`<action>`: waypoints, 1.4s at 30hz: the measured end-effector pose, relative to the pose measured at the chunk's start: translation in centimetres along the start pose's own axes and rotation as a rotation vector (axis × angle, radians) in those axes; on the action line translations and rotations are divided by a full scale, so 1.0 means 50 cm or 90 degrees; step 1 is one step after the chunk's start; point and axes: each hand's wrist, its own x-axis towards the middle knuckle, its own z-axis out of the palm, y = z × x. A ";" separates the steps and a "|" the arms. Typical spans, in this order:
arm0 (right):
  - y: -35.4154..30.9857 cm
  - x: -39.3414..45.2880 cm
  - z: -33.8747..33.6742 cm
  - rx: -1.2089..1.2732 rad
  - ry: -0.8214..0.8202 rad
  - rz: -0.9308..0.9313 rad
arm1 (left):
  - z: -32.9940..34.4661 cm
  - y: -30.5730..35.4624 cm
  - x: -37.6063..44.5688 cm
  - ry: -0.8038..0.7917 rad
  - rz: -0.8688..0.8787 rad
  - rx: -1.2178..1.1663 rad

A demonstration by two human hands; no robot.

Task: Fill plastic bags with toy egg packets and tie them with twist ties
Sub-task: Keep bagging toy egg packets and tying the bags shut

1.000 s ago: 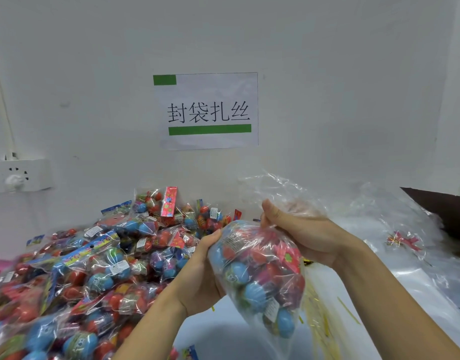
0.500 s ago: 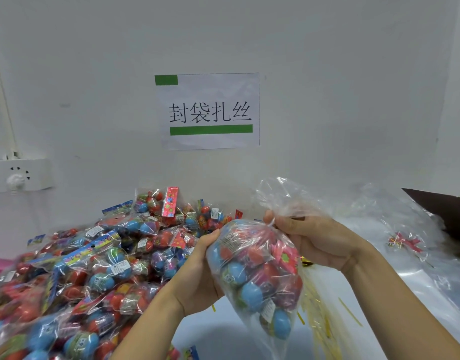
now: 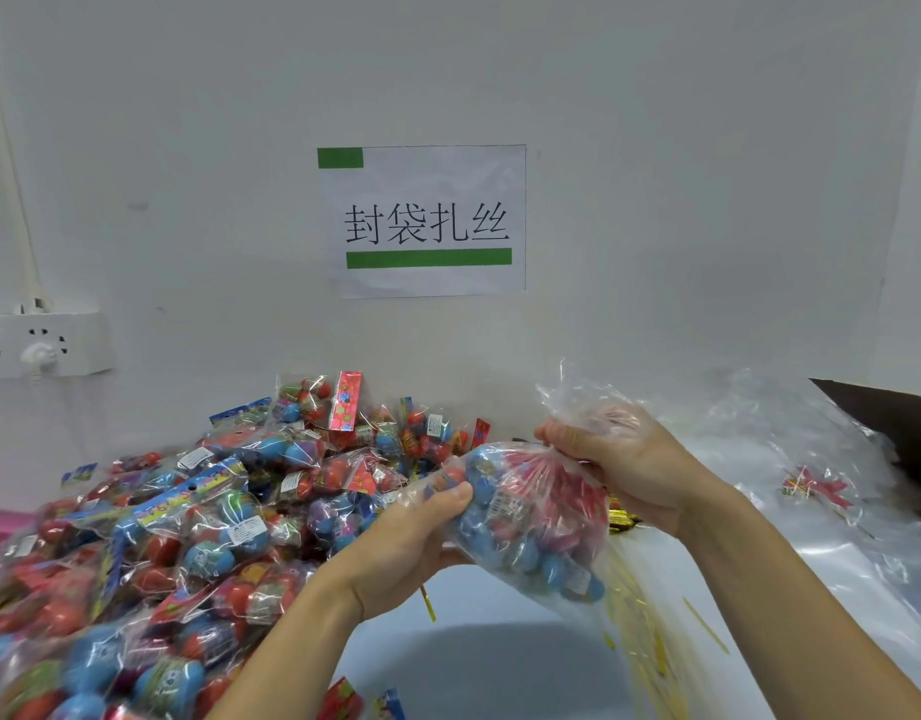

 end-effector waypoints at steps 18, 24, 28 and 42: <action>0.042 0.014 0.043 -0.256 0.138 0.027 | -0.017 0.046 -0.004 -0.044 -0.065 0.492; 0.055 0.015 0.077 -0.300 0.126 0.031 | 0.044 0.060 0.012 0.044 0.041 0.491; 0.060 0.015 0.091 -0.298 0.105 0.028 | 0.066 0.043 0.022 0.111 0.132 0.350; 0.075 0.003 0.132 -0.271 -0.020 0.026 | 0.043 0.057 0.027 0.358 0.108 0.148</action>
